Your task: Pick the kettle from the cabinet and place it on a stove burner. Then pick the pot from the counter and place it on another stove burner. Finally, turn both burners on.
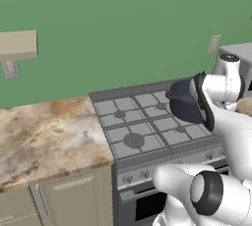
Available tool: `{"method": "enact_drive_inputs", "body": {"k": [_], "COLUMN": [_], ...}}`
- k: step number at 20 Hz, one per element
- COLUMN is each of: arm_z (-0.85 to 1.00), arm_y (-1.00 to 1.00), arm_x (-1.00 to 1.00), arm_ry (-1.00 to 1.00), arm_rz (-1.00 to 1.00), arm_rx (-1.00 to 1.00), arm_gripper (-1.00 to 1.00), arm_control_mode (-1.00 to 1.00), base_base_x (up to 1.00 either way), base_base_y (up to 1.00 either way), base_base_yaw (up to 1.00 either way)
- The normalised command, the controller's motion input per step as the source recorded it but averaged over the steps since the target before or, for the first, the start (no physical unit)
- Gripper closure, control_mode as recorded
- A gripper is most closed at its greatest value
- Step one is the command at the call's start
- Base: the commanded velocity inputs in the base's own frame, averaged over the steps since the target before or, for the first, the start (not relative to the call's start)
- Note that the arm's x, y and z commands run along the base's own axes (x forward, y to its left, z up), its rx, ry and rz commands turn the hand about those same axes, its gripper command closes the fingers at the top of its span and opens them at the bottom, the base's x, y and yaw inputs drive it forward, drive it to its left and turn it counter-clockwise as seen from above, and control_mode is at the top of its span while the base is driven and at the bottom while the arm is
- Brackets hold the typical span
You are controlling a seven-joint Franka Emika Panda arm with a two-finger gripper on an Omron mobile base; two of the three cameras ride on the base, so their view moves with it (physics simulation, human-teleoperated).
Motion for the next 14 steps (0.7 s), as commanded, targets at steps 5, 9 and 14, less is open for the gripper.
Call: {"method": "enact_drive_inputs", "body": {"k": [5, 9, 14], "arm_z": [0.00, 0.00, 0.00], "arm_y": [0.00, 0.00, 0.00], "arm_x": [0.00, 0.00, 0.03], "arm_ry": [0.00, 0.00, 0.00], "arm_rz": [0.00, 0.00, 0.00], "arm_rx": [0.00, 0.00, 0.00], "arm_gripper": [1.00, 1.00, 1.00], "arm_control_mode": [-1.00, -1.00, -1.00], "base_base_x": [0.14, 0.00, 0.00], "base_base_y": [0.20, 0.00, 0.00], "base_base_yaw": [-0.02, 0.00, 0.00]}}
